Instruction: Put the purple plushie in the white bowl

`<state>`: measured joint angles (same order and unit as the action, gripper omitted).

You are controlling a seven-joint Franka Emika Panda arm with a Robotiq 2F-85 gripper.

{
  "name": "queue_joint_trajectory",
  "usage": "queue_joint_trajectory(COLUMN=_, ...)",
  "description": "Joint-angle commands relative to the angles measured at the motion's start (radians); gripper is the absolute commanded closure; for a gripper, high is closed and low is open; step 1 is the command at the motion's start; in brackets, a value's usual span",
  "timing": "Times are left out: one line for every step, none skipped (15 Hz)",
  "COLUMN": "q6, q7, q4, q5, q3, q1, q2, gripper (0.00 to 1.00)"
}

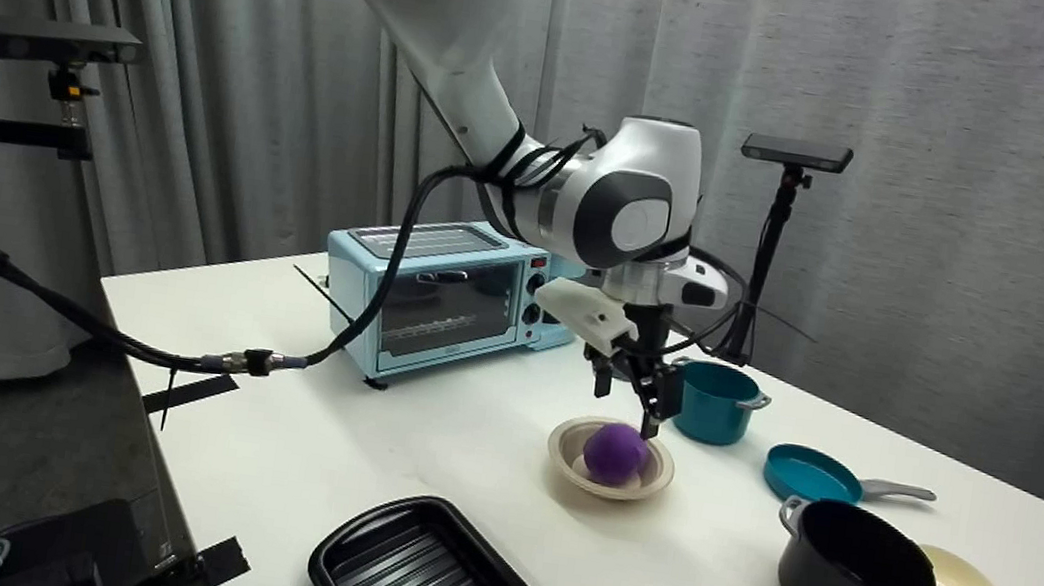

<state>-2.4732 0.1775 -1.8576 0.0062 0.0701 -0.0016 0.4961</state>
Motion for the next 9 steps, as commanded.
queue_joint_trajectory(q6=0.022, q7=-0.002, q4=-0.032, q5=-0.006, q3=0.003, q1=0.001, q2=-0.077, gripper=0.0)
queue_joint_trajectory(q6=0.003, q7=0.0, q4=-0.002, q5=0.0, q3=-0.001, q1=-0.001, q2=-0.027, gripper=0.0)
queue_joint_trajectory(q6=0.005, q7=0.0, q4=-0.005, q5=0.0, q3=-0.001, q1=-0.001, q2=-0.04, gripper=0.0)
queue_joint_trajectory(q6=0.006, q7=0.0, q4=-0.008, q5=0.0, q3=-0.001, q1=-0.001, q2=-0.048, gripper=0.0)
queue_joint_trajectory(q6=0.006, q7=0.0, q4=-0.009, q5=0.0, q3=-0.001, q1=-0.001, q2=-0.053, gripper=0.0)
queue_joint_trajectory(q6=0.006, q7=0.0, q4=-0.01, q5=0.0, q3=-0.001, q1=-0.001, q2=-0.053, gripper=0.0)
queue_joint_trajectory(q6=0.006, q7=0.0, q4=-0.011, q5=0.0, q3=-0.001, q1=-0.001, q2=-0.053, gripper=0.0)
queue_joint_trajectory(q6=0.006, q7=0.0, q4=-0.013, q5=0.0, q3=-0.001, q1=-0.001, q2=-0.053, gripper=0.0)
queue_joint_trajectory(q6=0.006, q7=0.0, q4=-0.014, q5=0.0, q3=-0.001, q1=-0.001, q2=-0.053, gripper=0.0)
